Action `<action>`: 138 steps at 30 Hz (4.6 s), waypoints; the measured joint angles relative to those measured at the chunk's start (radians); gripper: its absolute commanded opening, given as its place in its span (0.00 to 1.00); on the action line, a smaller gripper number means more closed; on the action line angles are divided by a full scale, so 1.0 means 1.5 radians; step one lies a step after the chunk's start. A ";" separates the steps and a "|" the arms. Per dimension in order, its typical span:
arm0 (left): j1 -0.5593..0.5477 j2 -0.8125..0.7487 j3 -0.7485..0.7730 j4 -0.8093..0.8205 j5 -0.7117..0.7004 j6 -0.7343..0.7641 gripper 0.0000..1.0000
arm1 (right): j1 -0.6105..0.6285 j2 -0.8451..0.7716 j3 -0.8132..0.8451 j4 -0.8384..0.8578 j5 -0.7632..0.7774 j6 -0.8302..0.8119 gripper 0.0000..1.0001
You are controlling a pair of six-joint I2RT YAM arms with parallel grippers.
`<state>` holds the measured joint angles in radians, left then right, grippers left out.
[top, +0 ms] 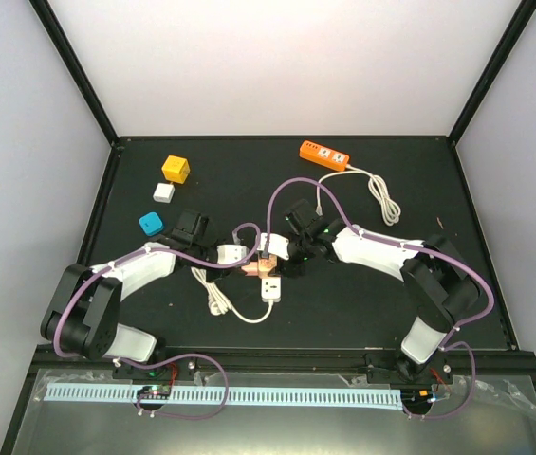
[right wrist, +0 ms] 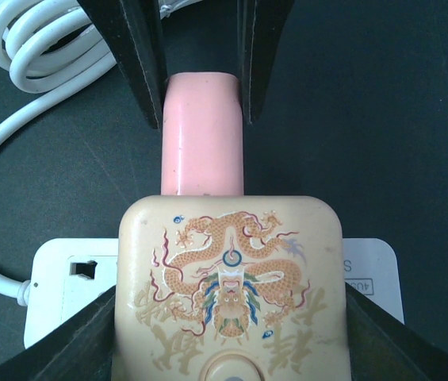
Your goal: Pull the plug off the socket
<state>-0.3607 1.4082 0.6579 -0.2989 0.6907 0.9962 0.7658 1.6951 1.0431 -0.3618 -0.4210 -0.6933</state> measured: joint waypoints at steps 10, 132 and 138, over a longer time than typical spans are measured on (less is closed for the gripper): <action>-0.001 -0.001 0.000 -0.004 -0.014 0.003 0.16 | 0.002 0.012 0.024 -0.028 0.006 -0.006 0.13; 0.177 0.397 0.380 0.177 -0.552 -0.158 0.49 | 0.015 0.049 0.061 -0.016 0.042 0.003 0.07; 0.173 0.396 0.380 0.129 -0.522 -0.165 0.57 | 0.015 0.049 0.061 -0.016 0.042 0.003 0.07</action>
<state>-0.1009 2.0029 1.2285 -0.1055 -0.0921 0.7490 0.7887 1.7683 1.1351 -0.3855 -0.3580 -0.6895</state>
